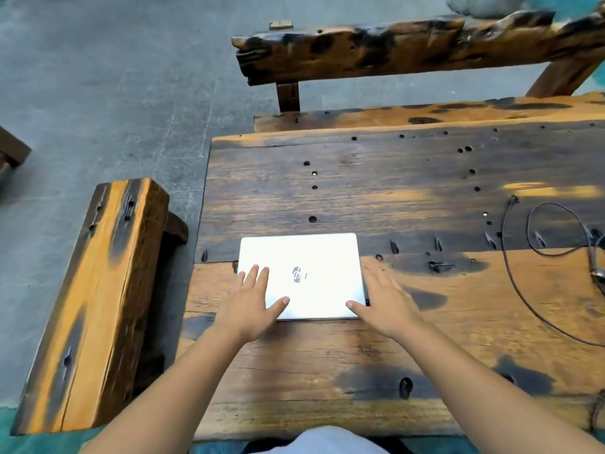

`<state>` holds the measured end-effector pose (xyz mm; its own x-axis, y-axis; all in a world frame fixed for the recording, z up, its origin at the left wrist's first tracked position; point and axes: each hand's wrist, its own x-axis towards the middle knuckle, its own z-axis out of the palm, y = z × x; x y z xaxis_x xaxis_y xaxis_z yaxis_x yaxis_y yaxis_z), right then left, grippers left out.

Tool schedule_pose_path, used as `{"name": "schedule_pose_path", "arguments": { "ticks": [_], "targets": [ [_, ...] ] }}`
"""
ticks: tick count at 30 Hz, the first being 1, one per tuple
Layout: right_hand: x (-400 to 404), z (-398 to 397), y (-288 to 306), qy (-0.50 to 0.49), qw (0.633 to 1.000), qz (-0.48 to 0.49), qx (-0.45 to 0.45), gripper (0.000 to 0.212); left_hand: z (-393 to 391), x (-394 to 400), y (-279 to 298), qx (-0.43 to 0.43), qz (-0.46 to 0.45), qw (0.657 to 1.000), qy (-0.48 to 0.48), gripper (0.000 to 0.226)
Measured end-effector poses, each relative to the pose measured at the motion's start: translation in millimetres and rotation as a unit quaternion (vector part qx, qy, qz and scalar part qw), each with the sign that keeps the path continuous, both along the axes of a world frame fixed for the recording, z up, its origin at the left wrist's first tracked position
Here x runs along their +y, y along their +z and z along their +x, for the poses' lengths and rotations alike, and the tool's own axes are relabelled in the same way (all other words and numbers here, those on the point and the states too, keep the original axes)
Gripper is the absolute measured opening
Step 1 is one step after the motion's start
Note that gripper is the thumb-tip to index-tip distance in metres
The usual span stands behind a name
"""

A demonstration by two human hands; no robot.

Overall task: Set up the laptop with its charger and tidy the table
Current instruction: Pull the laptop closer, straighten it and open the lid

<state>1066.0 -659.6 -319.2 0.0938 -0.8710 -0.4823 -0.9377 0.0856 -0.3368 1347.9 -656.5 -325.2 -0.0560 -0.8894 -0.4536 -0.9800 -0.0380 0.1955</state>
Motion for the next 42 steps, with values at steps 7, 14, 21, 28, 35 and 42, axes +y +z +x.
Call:
{"name": "schedule_pose_path", "arguments": {
  "ticks": [7,14,21,28,35,42],
  "targets": [
    [-32,12,-56,-0.117,0.986,0.089,-0.074,0.076,43,-33,-58,0.115,0.086,0.978,0.154,0.083],
    [-55,25,-94,-0.297,0.940,0.113,-0.120,0.068,59,-49,-85,0.243,0.106,0.915,0.306,0.067],
    [-81,30,-121,-0.427,0.885,0.101,-0.156,0.048,63,-82,-101,0.238,0.084,0.885,0.390,0.054],
    [-97,36,-131,-0.501,0.841,0.119,-0.164,0.061,58,-107,-112,0.171,0.115,0.873,0.441,0.067],
    [-97,44,-133,-0.522,0.804,0.143,-0.248,0.068,60,-104,-114,0.226,0.110,0.842,0.478,0.069],
    [-94,48,-113,-0.466,0.823,0.141,-0.292,0.045,72,-87,-96,0.333,0.141,0.804,0.472,0.047]
  ]
}}
